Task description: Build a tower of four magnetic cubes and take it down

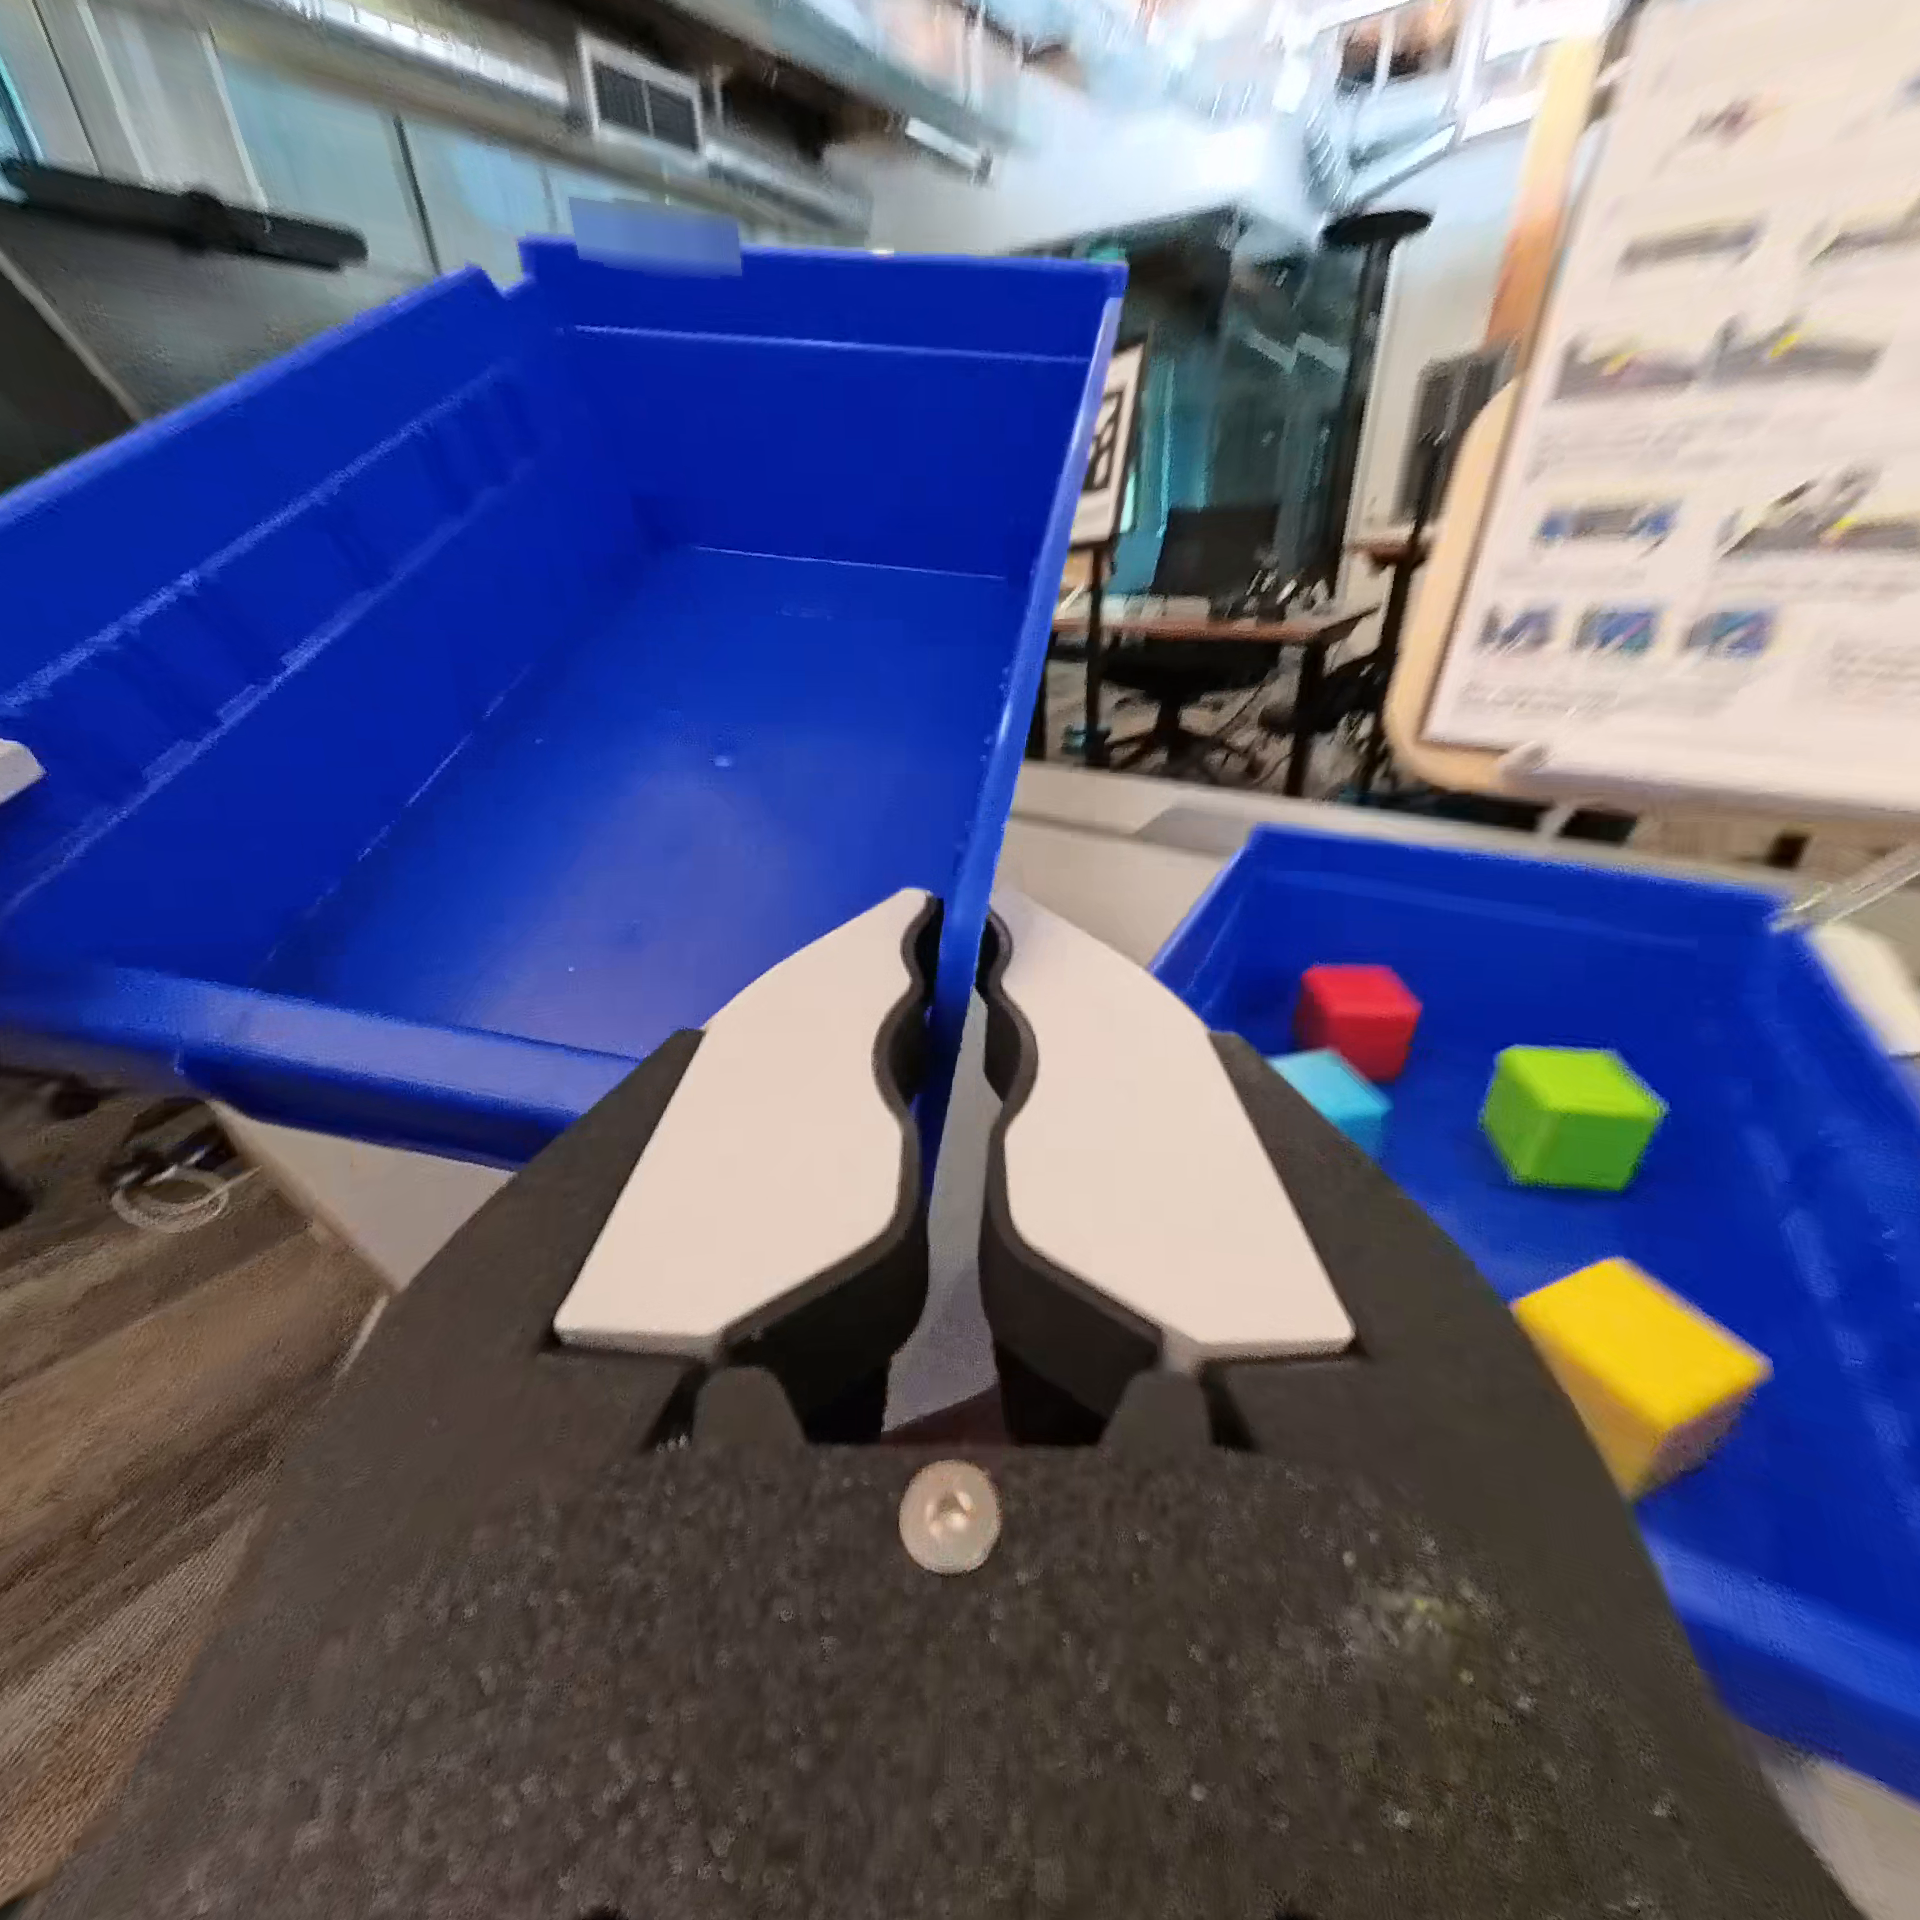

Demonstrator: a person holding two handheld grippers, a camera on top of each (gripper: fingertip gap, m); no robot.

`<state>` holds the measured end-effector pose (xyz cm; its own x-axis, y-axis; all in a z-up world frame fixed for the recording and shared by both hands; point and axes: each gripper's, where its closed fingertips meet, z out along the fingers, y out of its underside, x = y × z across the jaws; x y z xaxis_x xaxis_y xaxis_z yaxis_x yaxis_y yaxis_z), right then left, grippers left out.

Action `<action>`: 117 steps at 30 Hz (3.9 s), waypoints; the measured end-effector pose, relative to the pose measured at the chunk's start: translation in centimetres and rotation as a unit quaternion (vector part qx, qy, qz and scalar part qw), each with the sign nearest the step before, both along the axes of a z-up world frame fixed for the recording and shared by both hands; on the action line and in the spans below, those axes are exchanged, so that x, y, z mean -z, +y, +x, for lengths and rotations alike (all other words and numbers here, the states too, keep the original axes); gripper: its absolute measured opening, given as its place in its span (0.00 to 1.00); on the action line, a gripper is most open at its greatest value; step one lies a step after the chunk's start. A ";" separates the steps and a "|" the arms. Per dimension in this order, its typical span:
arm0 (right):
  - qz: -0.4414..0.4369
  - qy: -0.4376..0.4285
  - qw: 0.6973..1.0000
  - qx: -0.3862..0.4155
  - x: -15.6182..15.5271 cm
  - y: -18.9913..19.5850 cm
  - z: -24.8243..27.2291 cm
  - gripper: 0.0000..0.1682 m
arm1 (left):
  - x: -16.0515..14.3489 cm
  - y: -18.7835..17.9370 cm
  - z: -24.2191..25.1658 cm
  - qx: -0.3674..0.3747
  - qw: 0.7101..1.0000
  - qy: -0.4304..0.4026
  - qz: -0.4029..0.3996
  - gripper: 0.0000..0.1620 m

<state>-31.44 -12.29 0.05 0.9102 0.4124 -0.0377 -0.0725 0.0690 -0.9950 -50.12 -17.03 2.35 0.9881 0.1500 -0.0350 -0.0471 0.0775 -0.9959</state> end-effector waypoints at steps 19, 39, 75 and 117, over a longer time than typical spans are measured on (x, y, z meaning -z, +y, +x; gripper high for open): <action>-0.089 0.003 0.941 0.327 -1.2 0.3 46.2 0.02 | 0.9 12.1 46.3 0.326 0.942 -0.033 -0.078 0.02; -0.236 0.026 0.927 0.289 12.4 0.0 60.7 0.02 | 14.5 9.0 60.8 0.411 0.883 0.003 -0.229 0.09; -0.129 -0.041 0.984 0.112 7.6 3.1 21.9 0.24 | 10.9 12.1 18.8 0.249 0.945 -0.080 -0.197 0.33; -0.172 0.024 0.969 0.178 10.9 14.7 -2.4 0.05 | 14.1 22.3 -2.4 0.149 0.953 -0.102 -0.243 0.03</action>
